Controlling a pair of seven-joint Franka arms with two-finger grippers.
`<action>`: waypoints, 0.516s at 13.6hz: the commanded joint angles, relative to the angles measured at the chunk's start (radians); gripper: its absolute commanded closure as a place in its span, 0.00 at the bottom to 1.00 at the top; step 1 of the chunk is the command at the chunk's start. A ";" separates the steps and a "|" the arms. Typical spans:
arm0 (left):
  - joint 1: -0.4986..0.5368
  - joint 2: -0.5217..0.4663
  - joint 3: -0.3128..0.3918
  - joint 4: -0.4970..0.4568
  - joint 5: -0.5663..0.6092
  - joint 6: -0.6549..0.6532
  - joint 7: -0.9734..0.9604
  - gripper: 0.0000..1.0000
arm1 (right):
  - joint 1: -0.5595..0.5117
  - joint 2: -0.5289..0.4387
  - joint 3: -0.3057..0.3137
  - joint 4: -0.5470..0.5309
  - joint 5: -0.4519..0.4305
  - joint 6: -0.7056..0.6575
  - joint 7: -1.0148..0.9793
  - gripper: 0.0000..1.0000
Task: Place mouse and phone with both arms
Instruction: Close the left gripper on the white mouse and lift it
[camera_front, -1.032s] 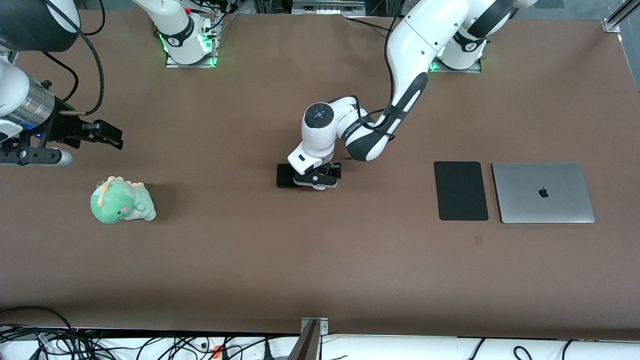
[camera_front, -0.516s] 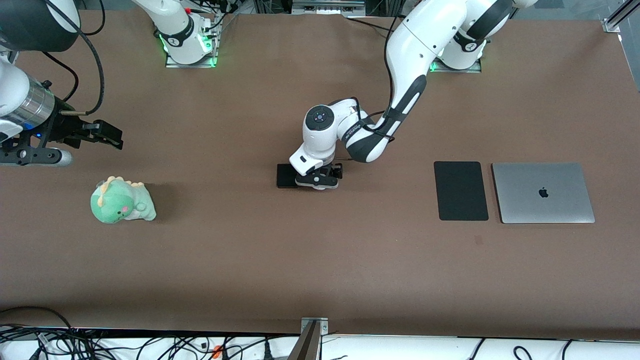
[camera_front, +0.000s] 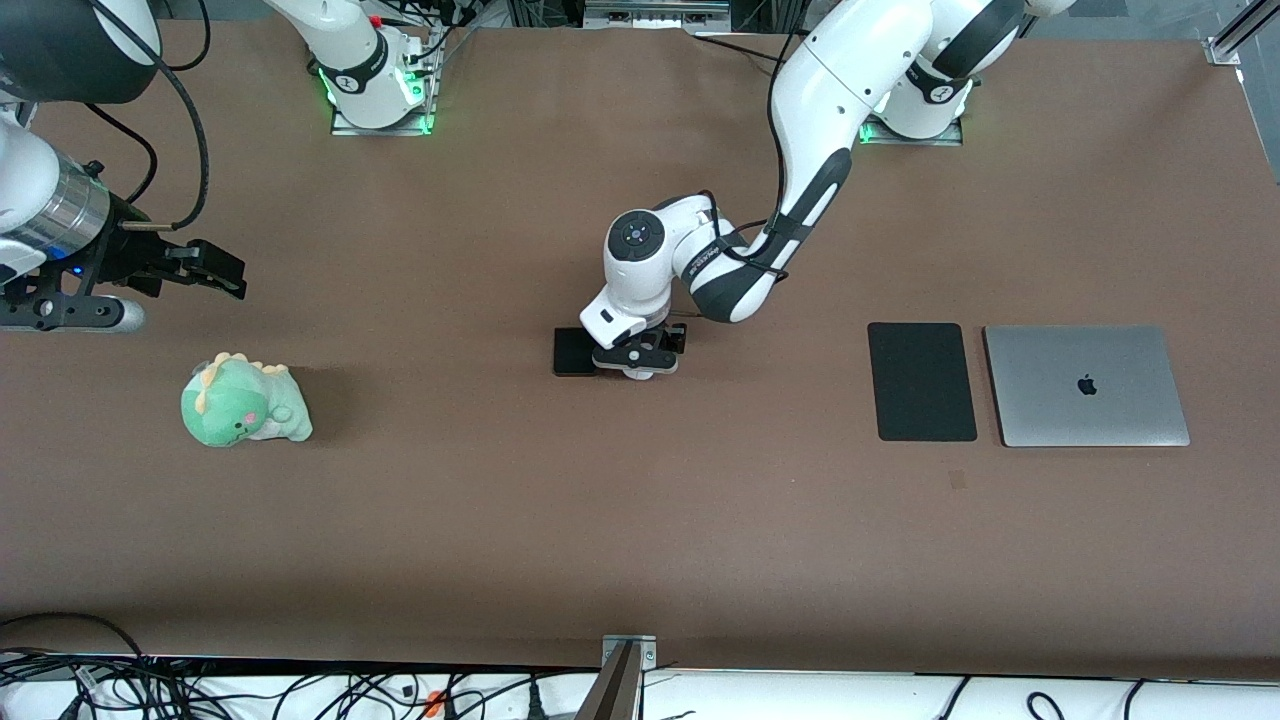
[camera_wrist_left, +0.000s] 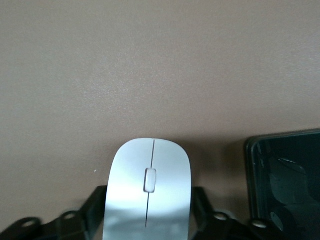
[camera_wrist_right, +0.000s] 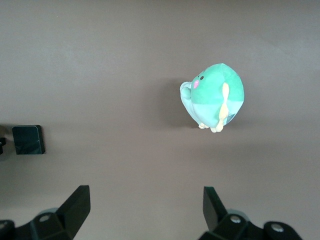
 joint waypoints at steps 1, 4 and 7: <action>-0.004 -0.028 0.005 -0.005 0.027 -0.050 -0.002 0.77 | 0.000 0.001 0.006 0.017 0.000 -0.012 0.005 0.00; 0.014 -0.108 0.003 0.017 0.012 -0.195 0.034 0.77 | 0.000 0.001 0.006 0.017 0.000 -0.014 0.005 0.00; 0.074 -0.217 -0.001 0.026 -0.025 -0.385 0.115 0.76 | 0.002 0.001 0.008 0.017 0.000 -0.015 0.005 0.00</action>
